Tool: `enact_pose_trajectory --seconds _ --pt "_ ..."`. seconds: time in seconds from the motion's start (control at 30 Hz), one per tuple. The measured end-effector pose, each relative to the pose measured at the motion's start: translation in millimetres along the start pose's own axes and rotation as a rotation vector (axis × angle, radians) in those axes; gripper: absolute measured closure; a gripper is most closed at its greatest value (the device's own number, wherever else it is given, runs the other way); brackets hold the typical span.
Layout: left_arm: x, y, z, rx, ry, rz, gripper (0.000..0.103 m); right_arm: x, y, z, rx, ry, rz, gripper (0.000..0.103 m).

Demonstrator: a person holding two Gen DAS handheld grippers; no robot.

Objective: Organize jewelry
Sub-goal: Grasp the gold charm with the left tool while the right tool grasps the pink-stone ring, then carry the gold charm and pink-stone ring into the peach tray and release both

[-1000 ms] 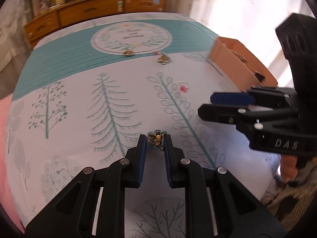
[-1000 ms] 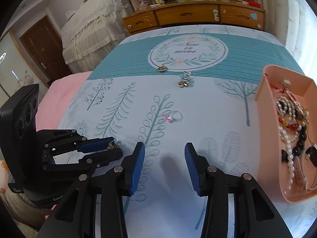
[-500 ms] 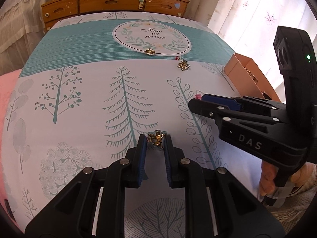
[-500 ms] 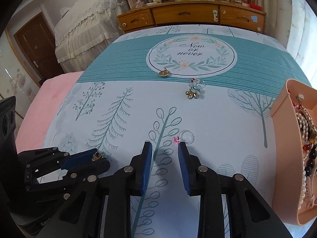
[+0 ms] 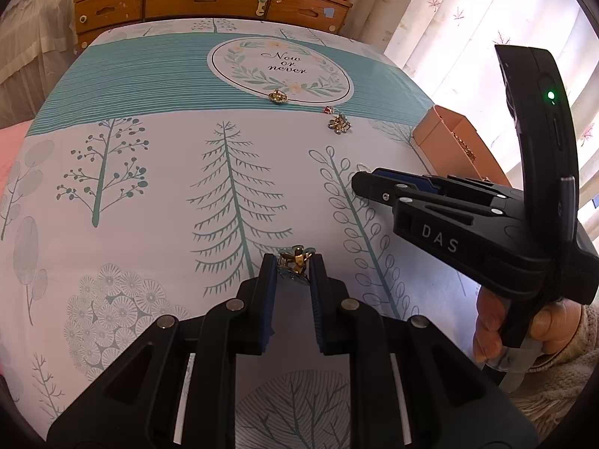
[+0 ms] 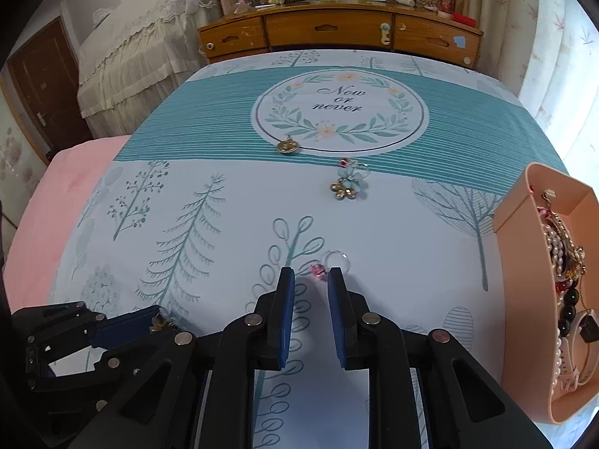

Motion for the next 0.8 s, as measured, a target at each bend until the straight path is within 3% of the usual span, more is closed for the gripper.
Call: enact_pose_trajectory --seconds 0.37,0.6,0.8 --pt "0 -1 -1 -0.003 0.0 -0.018 0.088 9 1 6 -0.01 0.011 0.014 0.084" --pt "1 4 -7 0.0 0.016 -0.014 0.088 5 -1 4 -0.031 0.015 -0.027 0.093" --pt "5 16 -13 0.015 0.022 -0.009 0.088 -1 1 0 0.001 0.024 -0.016 0.094"
Point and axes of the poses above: each gripper's, at about its wrist camera, not at the fingertips, and z roughly the way its jaws point, y to its right, x to its top, the point moved 3 cm from there along z, roughly the way its jaws point, and after that the axes turned 9 degrees about -z, right-handed, at the moved point
